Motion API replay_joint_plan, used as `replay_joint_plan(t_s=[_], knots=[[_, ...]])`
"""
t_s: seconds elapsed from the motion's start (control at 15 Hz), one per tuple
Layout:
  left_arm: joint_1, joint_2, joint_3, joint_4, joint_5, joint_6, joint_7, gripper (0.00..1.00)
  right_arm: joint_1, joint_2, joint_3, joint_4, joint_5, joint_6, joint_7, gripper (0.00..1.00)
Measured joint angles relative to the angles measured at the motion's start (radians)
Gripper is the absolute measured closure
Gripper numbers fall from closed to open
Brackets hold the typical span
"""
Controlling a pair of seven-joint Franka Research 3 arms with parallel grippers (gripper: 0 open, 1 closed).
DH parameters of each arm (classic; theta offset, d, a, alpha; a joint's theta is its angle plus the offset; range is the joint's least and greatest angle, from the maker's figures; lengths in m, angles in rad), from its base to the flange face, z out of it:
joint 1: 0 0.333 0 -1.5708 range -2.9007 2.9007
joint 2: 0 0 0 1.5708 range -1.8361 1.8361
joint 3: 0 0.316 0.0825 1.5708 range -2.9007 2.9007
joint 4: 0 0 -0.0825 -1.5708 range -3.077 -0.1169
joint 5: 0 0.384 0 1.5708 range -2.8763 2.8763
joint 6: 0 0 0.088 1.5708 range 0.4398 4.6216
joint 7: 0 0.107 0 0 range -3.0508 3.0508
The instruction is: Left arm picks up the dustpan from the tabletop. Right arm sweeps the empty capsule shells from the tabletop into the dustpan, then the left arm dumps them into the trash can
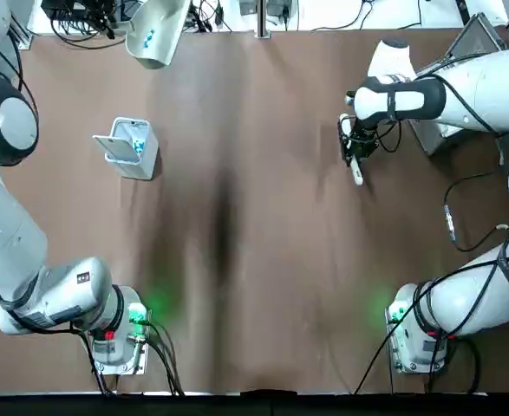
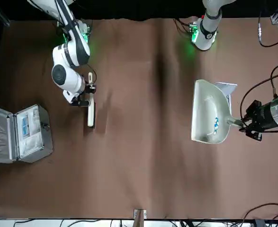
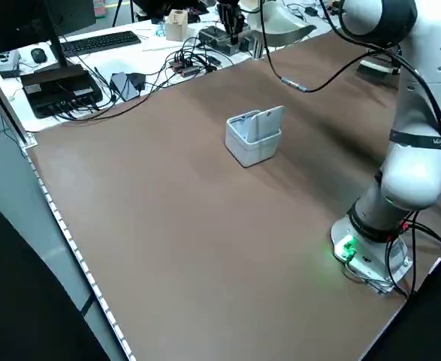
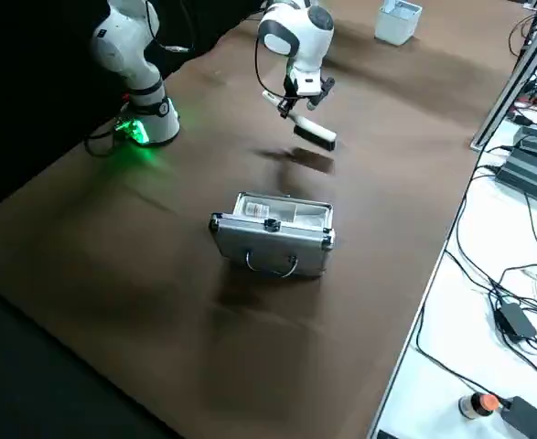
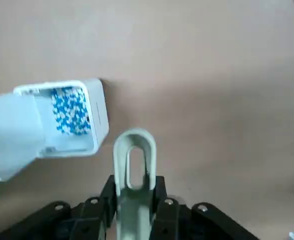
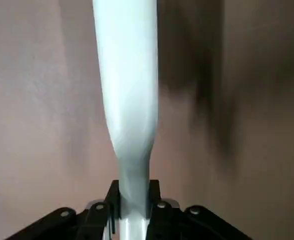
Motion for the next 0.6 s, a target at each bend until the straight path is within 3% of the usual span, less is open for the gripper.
replay_joint_plan(t_s=[0.2,0.6], knots=[[-0.086,-0.006,0.150,0.000,-0.031,0.000,0.106,0.67,0.033,0.009,0.000,-0.006,0.000,0.036,0.038,0.74],[-0.111,-0.029,0.323,-0.020,-0.081,-0.003,0.308,0.67,0.057,0.078,0.000,-0.017,0.000,0.126,0.059,0.74]])
